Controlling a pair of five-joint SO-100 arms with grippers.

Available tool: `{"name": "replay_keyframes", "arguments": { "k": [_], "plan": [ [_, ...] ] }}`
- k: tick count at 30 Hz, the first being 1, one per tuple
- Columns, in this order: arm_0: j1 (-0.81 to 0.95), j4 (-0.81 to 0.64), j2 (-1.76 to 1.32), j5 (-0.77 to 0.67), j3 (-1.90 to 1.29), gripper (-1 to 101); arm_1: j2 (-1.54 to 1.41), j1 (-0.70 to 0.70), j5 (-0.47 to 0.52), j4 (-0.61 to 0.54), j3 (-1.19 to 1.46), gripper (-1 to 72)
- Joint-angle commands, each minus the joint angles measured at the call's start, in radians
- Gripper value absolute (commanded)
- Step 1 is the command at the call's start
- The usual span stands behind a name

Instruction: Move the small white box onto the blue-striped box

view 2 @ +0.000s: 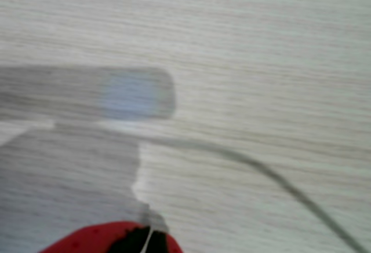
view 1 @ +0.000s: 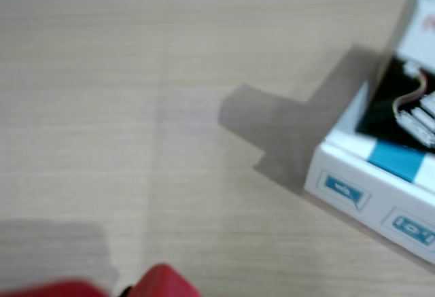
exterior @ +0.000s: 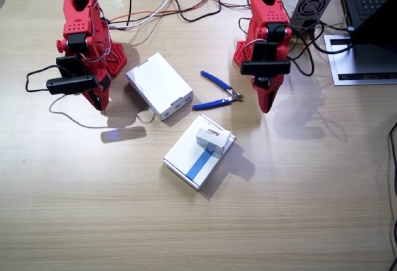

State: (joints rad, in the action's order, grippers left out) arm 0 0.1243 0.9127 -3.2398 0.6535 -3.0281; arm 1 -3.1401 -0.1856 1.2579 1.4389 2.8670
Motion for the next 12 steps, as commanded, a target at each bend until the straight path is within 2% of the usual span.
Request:
{"name": "replay_keyframes", "arguments": {
  "k": [1, 4, 6, 8, 12],
  "plan": [
    [-0.038, 0.029, -0.035, 0.089, -0.011, 0, -0.028, -0.021, -0.011, 0.021, -0.014, 0.2],
    [-0.031, 0.043, -0.035, 0.107, -0.011, 0, -0.028, -0.020, -0.017, 0.021, -0.014, 0.2],
    [-0.002, 0.149, -0.035, 0.258, -0.011, 0, -0.028, -0.018, -0.028, 0.021, -0.014, 0.2],
    [0.066, 0.293, -0.032, 0.485, -0.011, 0, -0.028, -0.008, -0.028, 0.020, -0.014, 0.2],
    [0.123, 0.293, -0.032, 0.483, -0.011, 0, -0.028, -0.002, -0.029, 0.020, -0.014, 0.2]
  ]
}}
